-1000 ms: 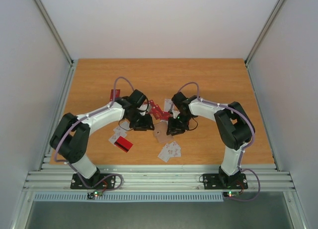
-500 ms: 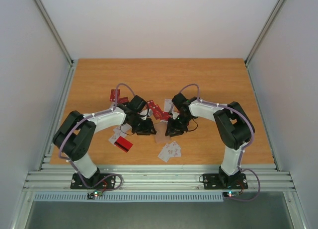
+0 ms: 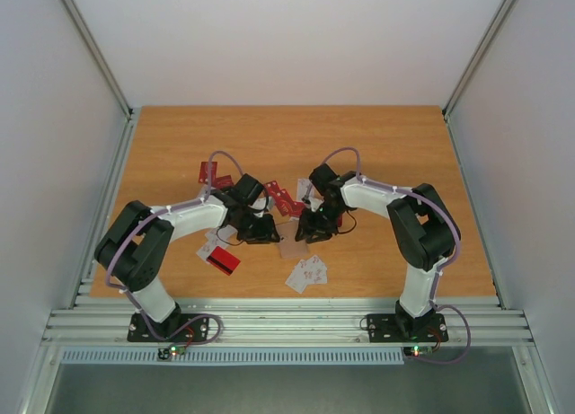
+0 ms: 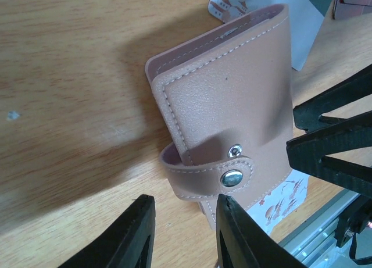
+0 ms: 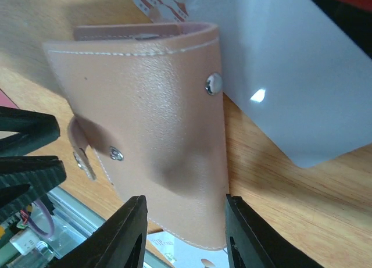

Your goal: Put the credit cards into the card holder

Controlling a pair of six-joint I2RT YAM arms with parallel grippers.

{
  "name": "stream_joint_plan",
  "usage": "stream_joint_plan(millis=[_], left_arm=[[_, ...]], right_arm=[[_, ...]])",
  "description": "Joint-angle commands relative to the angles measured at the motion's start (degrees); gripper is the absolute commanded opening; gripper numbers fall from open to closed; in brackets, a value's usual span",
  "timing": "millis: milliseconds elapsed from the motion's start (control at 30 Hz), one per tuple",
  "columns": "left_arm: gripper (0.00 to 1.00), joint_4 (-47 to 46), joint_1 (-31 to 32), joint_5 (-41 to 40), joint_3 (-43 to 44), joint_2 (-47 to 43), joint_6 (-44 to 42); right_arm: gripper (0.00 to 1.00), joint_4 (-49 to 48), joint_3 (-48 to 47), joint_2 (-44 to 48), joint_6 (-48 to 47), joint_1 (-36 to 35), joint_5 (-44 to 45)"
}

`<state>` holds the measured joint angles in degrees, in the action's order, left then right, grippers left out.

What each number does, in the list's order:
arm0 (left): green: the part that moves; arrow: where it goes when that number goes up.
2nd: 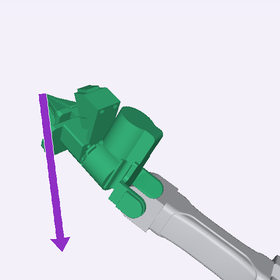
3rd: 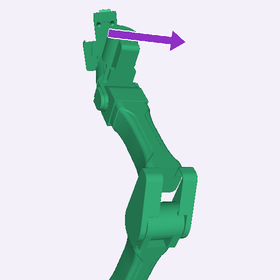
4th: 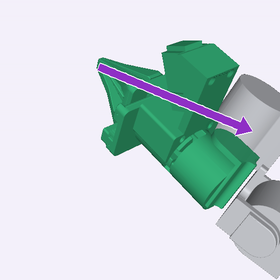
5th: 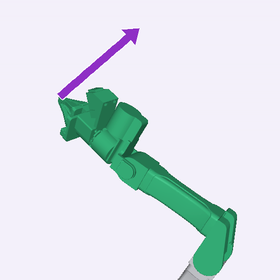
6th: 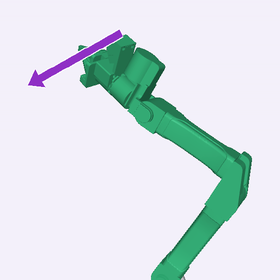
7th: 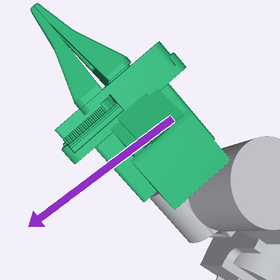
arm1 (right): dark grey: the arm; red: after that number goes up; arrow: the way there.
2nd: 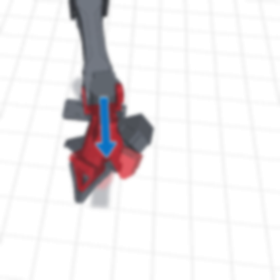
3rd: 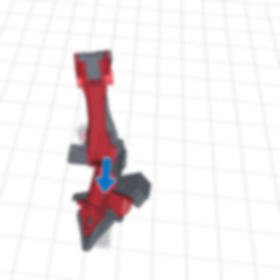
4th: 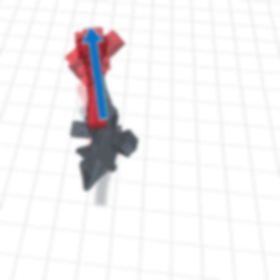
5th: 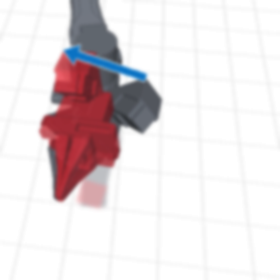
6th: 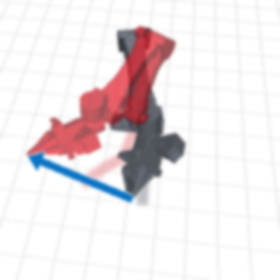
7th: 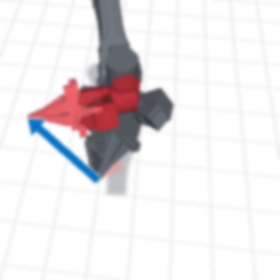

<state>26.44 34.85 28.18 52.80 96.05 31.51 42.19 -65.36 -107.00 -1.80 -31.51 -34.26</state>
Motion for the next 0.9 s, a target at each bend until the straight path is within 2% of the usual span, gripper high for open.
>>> stream_joint_plan(millis=[0, 867], left_arm=[[0.32, -2.7, 0.0, 0.4, 0.0, 1.0, -0.9], [0.31, -1.9, 0.0, 4.2, 4.8, 7.5, -3.9]], right_arm=[[0.39, 1.4, -2.5, 0.1, -1.0, 0.0, 0.8], [0.38, -0.2, -3.5, -5.3, -0.4, -0.1, -0.2]])
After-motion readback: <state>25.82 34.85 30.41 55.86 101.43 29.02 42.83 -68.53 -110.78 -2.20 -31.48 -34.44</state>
